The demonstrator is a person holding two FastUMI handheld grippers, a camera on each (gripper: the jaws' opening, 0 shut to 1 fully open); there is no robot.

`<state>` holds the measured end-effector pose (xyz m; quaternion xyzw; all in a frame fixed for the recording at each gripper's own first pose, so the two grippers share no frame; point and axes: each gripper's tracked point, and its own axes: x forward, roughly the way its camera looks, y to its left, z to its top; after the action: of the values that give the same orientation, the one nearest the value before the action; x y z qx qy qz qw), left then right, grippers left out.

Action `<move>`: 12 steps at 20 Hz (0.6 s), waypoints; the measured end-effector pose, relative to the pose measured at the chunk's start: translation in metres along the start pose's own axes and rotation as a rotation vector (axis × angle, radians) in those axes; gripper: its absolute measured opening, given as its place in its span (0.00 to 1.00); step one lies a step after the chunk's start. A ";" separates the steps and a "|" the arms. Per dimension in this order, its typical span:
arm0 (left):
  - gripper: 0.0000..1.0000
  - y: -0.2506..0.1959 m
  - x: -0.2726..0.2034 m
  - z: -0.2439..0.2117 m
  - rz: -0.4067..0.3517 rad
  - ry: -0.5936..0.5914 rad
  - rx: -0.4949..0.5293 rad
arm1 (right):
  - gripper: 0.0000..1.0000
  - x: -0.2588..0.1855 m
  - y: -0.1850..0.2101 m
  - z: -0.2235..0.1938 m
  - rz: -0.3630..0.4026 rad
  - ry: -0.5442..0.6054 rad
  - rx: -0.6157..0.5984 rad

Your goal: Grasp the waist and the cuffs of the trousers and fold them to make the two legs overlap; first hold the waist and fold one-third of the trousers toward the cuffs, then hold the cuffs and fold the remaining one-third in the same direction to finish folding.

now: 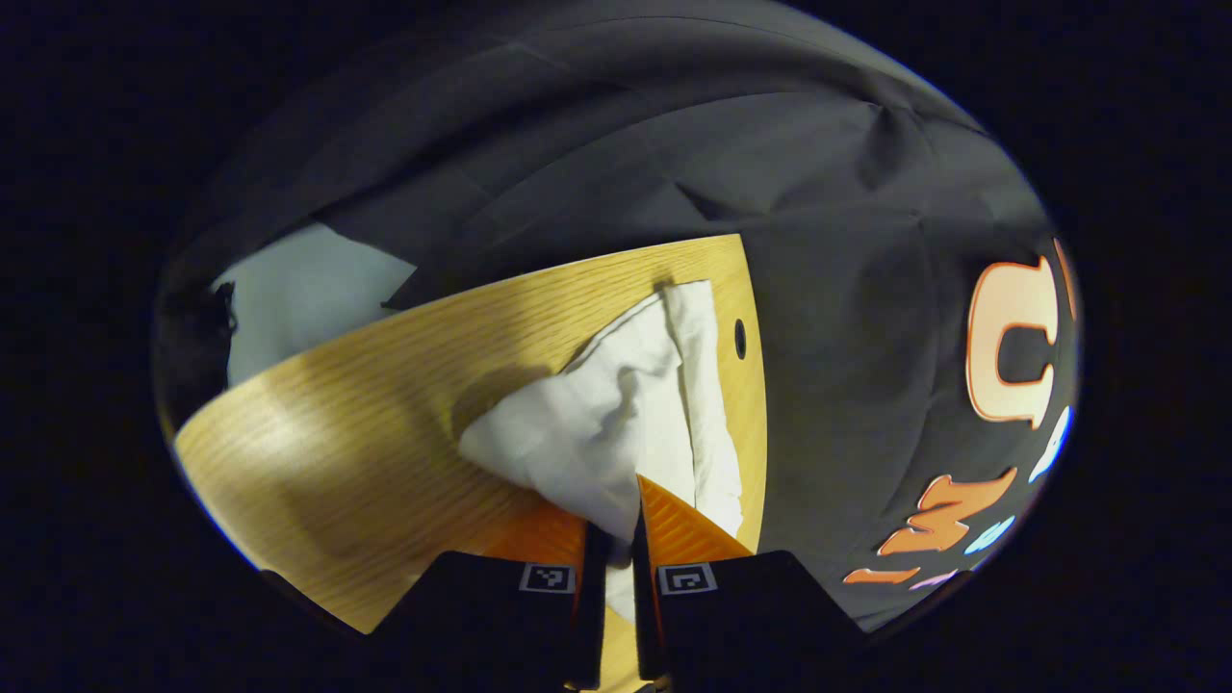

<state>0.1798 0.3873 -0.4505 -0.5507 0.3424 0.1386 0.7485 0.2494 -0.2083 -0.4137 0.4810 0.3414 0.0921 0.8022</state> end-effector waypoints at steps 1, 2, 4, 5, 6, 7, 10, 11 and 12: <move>0.13 0.000 -0.002 -0.002 0.017 -0.002 0.018 | 0.75 -0.002 0.000 0.002 0.003 0.001 0.000; 0.11 0.001 -0.007 0.000 0.031 -0.013 0.046 | 0.74 -0.003 -0.002 0.003 0.002 -0.003 -0.003; 0.09 -0.016 -0.014 0.001 0.024 -0.038 0.108 | 0.75 -0.005 -0.006 0.007 -0.001 -0.006 -0.010; 0.09 -0.027 -0.020 0.002 0.016 -0.052 0.144 | 0.75 -0.005 -0.007 0.008 0.000 -0.006 -0.009; 0.10 -0.041 -0.027 0.000 0.007 -0.063 0.179 | 0.75 -0.004 -0.006 0.010 0.002 -0.006 -0.009; 0.09 -0.054 -0.036 -0.002 -0.009 -0.072 0.209 | 0.75 -0.003 -0.006 0.013 0.010 -0.005 -0.007; 0.07 -0.093 -0.063 -0.011 -0.075 -0.092 0.285 | 0.75 -0.004 -0.004 0.015 0.043 0.042 0.018; 0.10 -0.106 -0.070 -0.016 -0.092 -0.100 0.307 | 0.75 -0.004 -0.004 0.020 0.048 0.039 0.011; 0.09 -0.117 -0.077 -0.020 -0.101 -0.107 0.327 | 0.75 -0.006 -0.006 0.027 0.049 0.033 -0.001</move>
<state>0.1850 0.3400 -0.3176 -0.4301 0.2920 0.0723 0.8512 0.2603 -0.2336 -0.4080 0.4872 0.3426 0.1198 0.7943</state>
